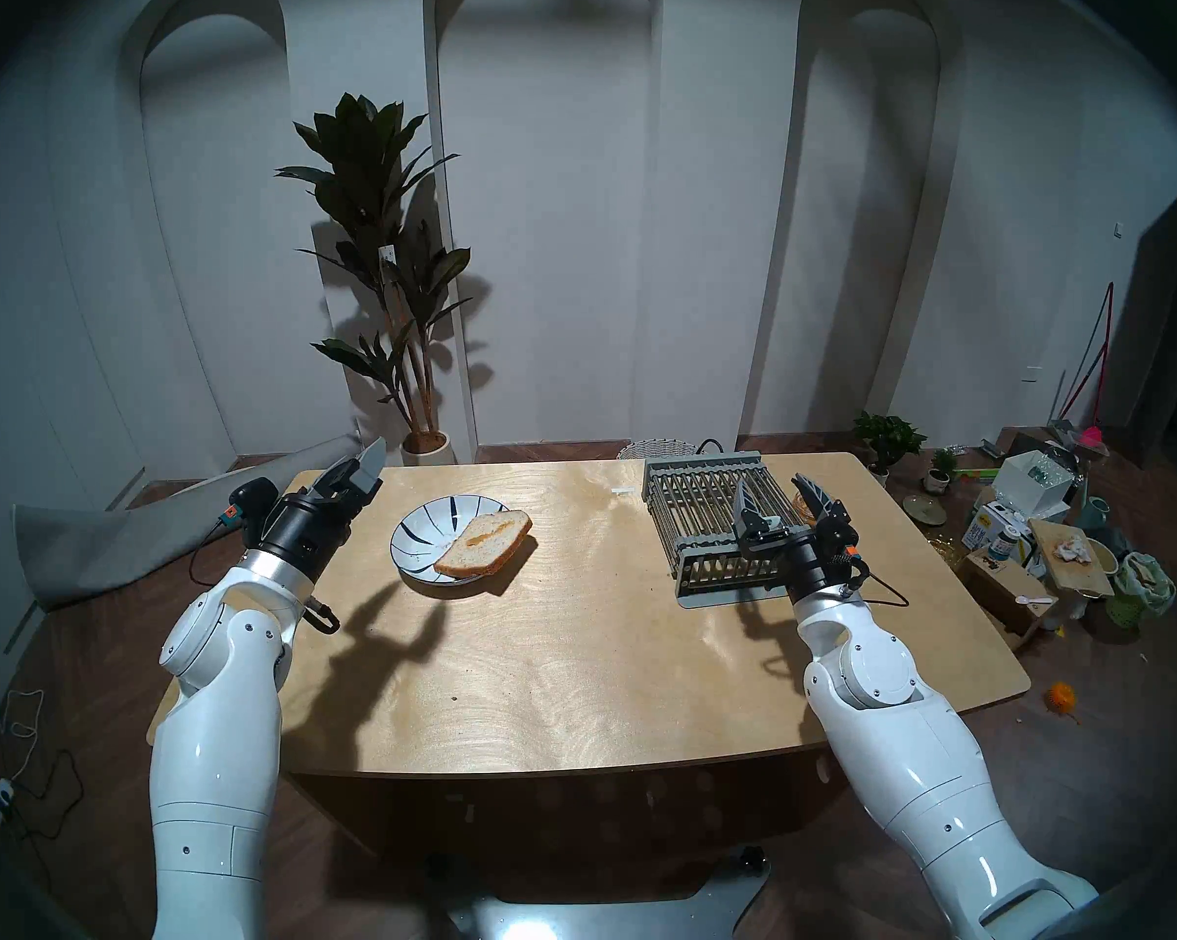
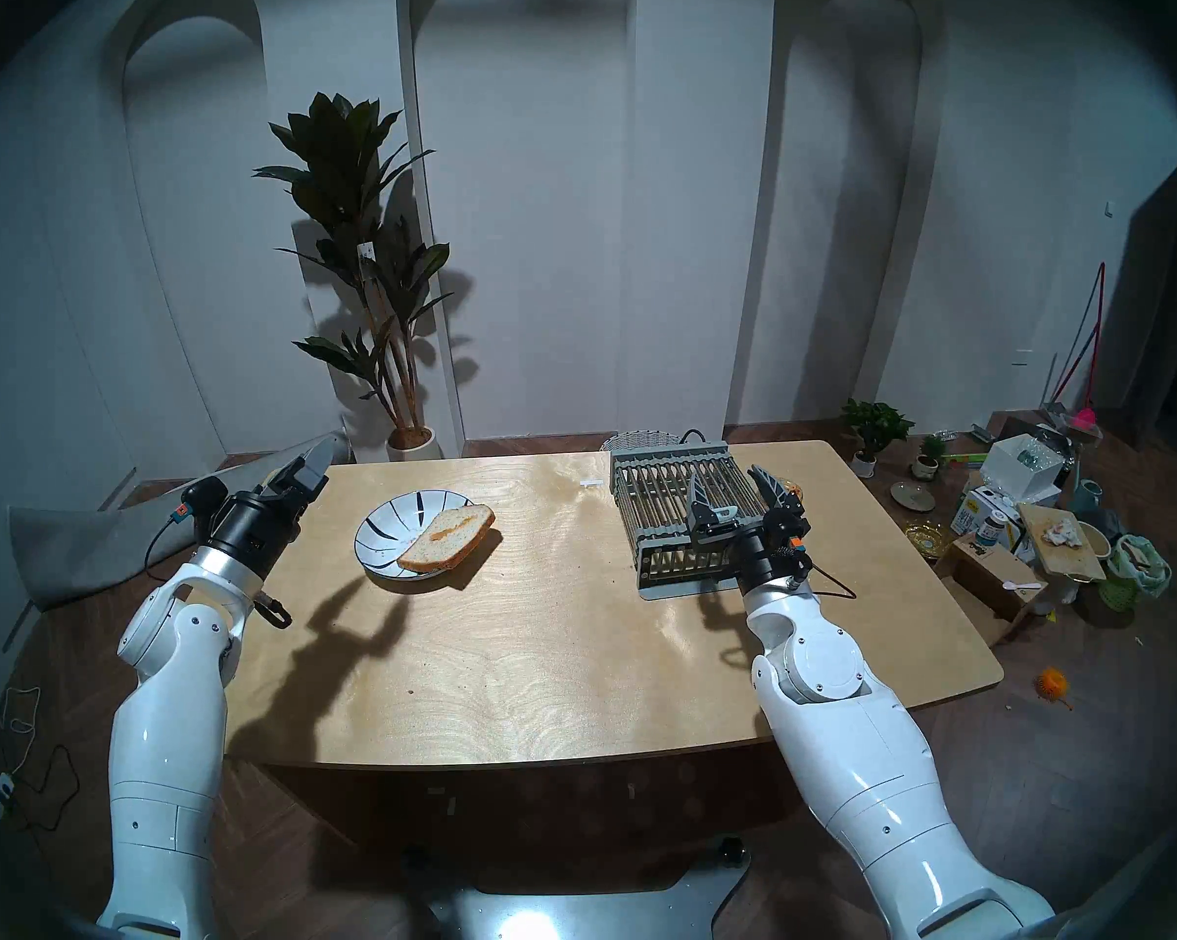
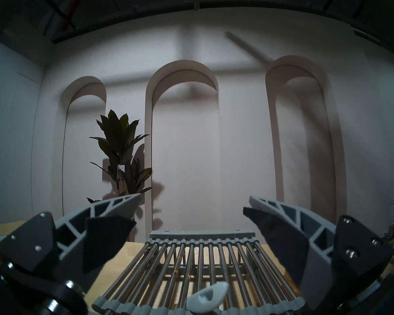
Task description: Spread peanut butter over the slice of bread with the knife
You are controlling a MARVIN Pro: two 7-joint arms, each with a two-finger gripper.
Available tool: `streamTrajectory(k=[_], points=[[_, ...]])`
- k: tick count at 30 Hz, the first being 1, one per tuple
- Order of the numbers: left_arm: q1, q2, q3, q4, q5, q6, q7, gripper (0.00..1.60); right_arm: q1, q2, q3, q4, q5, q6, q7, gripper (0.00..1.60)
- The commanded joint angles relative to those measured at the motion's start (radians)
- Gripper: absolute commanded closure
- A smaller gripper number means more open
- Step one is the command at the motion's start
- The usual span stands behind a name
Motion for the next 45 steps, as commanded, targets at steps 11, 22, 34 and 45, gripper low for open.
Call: streamTrajectory(k=[11,22,34,45], points=[[-0.045,0.044,0.028,0.001,-0.017,0.064,-0.022,0.0,0.15,-0.01,0.027,-0.188,0.074,0.216,-0.056,0.0],[-0.091,0.078,0.095,0.04,0.171,-0.054,0.05,0.0,0.26,-0.039,-0.03,-0.127,0.06,0.441,-0.195,0.0],[-0.101,0.115,0.155,0.114,0.504,-0.257,0.224,0.0,0.337,-0.057,-0.076,-0.114,0.031,0.648,-0.278,0.0],[-0.097,0.08,0.131,0.111,0.551,-0.363,0.303,0.0,0.335,-0.07,-0.077,-0.053,0.048,0.614,-0.252,0.0]])
